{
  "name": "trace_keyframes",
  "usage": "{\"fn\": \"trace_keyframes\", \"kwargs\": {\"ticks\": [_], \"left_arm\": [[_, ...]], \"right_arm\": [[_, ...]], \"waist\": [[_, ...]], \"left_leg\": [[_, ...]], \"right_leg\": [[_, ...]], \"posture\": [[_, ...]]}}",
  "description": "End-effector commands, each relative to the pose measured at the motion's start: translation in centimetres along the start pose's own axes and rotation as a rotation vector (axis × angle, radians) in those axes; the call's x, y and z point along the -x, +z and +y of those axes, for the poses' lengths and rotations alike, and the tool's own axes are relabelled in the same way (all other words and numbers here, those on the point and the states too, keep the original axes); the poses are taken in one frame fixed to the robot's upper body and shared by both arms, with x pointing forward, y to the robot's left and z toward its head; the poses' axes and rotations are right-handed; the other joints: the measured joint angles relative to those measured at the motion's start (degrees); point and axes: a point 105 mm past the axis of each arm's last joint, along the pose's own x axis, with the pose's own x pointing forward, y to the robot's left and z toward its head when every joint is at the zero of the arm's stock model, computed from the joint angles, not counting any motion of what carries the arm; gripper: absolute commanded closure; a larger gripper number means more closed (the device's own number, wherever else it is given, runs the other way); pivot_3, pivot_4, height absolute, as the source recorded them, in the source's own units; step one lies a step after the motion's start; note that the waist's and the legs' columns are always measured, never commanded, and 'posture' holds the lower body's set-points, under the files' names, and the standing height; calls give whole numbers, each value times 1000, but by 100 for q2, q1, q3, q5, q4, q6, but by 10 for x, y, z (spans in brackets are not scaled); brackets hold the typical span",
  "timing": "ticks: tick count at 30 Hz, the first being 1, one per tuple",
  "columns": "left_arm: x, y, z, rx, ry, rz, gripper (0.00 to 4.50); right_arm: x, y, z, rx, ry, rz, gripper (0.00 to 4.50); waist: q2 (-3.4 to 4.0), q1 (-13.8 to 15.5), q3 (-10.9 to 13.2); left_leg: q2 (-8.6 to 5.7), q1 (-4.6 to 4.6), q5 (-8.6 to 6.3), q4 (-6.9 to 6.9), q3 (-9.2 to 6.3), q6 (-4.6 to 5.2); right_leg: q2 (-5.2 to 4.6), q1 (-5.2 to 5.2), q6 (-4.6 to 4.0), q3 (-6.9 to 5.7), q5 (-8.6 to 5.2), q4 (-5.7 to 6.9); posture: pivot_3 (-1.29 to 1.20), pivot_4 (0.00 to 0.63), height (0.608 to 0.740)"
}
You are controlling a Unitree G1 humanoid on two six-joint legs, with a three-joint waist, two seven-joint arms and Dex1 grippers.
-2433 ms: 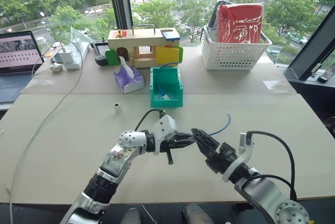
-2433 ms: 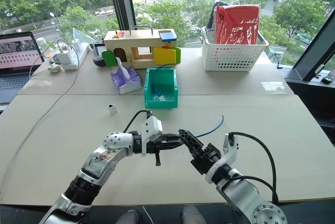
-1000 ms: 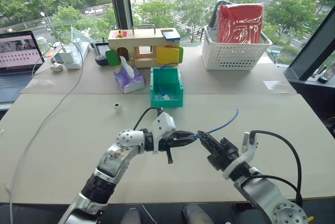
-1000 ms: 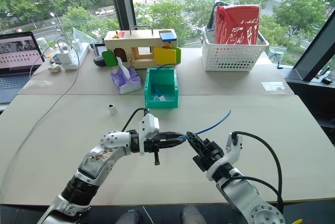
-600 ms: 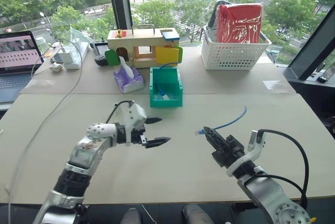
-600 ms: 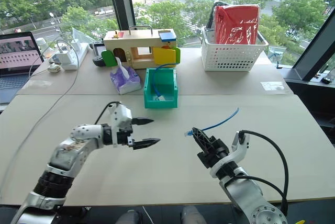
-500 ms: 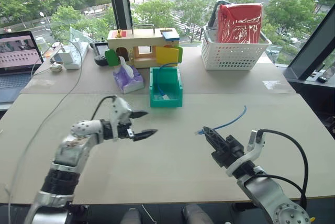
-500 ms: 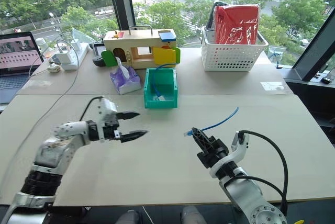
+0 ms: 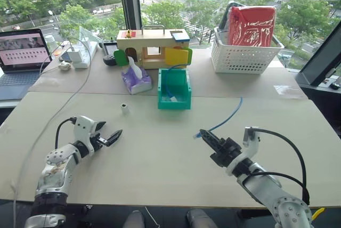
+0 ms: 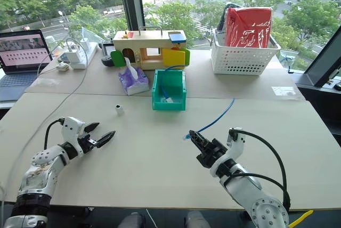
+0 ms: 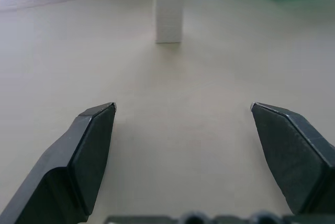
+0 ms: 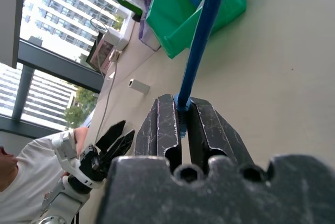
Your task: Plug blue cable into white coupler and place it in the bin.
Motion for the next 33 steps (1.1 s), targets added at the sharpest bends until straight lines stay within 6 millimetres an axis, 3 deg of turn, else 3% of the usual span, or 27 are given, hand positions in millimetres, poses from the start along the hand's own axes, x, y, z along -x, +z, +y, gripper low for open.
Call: {"fn": "trace_keyframes", "kwargs": {"ticks": [1,14,27,30,33], "left_arm": [[-18,3,-7,-33,-1,-28,65],[-65,7,-13,-18,-67,-7,65],[-83,16,-22,-7,-94,-31,65],[-84,17,-20,-1,-77,-44,888],[-86,18,-23,9,-80,-55,2025]], "right_arm": [[0,4,9,28,40,-14,4500],[-3,4,6,17,40,-20,4500],[-7,7,2,31,27,-42,4500],[-8,7,2,34,27,-45,4500],[-9,8,2,38,29,-44,4500]], "waist": [[0,7,0],[9,115,-11],[10,111,-12],[10,112,-12],[10,110,-12]], "left_leg": [[0,0,0,0,0,0],[-2,9,0,5,0,0],[-3,8,0,5,0,0],[-3,8,0,5,0,0],[-3,8,0,5,-1,0]], "right_leg": [[0,0,-1,0,1,1],[1,13,1,0,2,7],[1,13,2,0,2,8],[1,13,2,0,2,8],[1,13,2,0,2,8]], "posture": [[0,150,732],[0,150,732],[0,150,732],[0,150,732],[0,150,732]]}}
